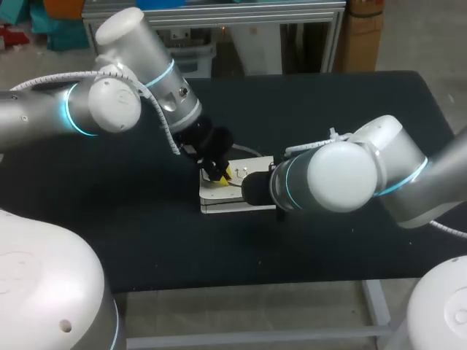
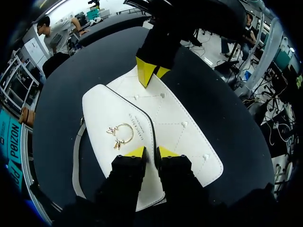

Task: Pick up the bag, open it, inspect its contents, close it, and place it on the opposite side

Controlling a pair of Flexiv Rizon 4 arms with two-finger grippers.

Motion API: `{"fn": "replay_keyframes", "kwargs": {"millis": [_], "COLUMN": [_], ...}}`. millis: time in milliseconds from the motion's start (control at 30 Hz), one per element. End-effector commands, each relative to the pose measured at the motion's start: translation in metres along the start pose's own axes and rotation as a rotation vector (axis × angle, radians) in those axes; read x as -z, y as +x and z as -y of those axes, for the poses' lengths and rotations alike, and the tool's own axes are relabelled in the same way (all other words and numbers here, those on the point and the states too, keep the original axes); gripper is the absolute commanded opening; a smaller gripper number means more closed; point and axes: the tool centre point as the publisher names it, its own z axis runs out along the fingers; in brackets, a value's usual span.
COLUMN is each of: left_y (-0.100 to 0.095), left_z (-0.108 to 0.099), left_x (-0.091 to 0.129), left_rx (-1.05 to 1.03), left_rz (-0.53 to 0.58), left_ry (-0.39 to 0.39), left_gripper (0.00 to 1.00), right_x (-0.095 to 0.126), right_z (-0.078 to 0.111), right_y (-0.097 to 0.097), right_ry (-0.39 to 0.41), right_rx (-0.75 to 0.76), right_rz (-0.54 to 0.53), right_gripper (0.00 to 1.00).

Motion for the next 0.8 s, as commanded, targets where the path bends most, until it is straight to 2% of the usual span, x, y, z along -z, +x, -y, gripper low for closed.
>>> {"fn": "replay_keyframes", "kwargs": {"millis": [33, 100, 400, 567, 800], "left_y": [0.002, 0.004, 0.009, 0.007, -0.007], "left_z": [-0.003, -0.001, 0.013, 0.015, 0.018], "left_x": [0.002, 0.01, 0.044, 0.048, 0.055], "left_rx": [0.0, -0.006, -0.105, -0.125, -0.048], "left_rz": [0.034, 0.066, 0.166, 0.183, 0.221], "left_ry": [0.014, 0.028, 0.133, 0.171, 0.239], "left_gripper": [0.39, 0.43, 0.43, 0.44, 0.45], "right_x": [-0.001, -0.001, -0.001, -0.001, -0.001], "right_z": [0.002, 0.002, 0.002, 0.002, 0.002], "right_y": [0.004, 0.004, 0.004, 0.004, 0.004], "right_ry": [-0.008, -0.008, -0.008, -0.008, -0.008], "right_rx": [-0.001, -0.001, -0.001, -0.001, -0.001], "right_rz": [0.084, 0.084, 0.084, 0.084, 0.084], "right_gripper": [0.0, 0.0, 0.0, 0.0, 0.0]}}
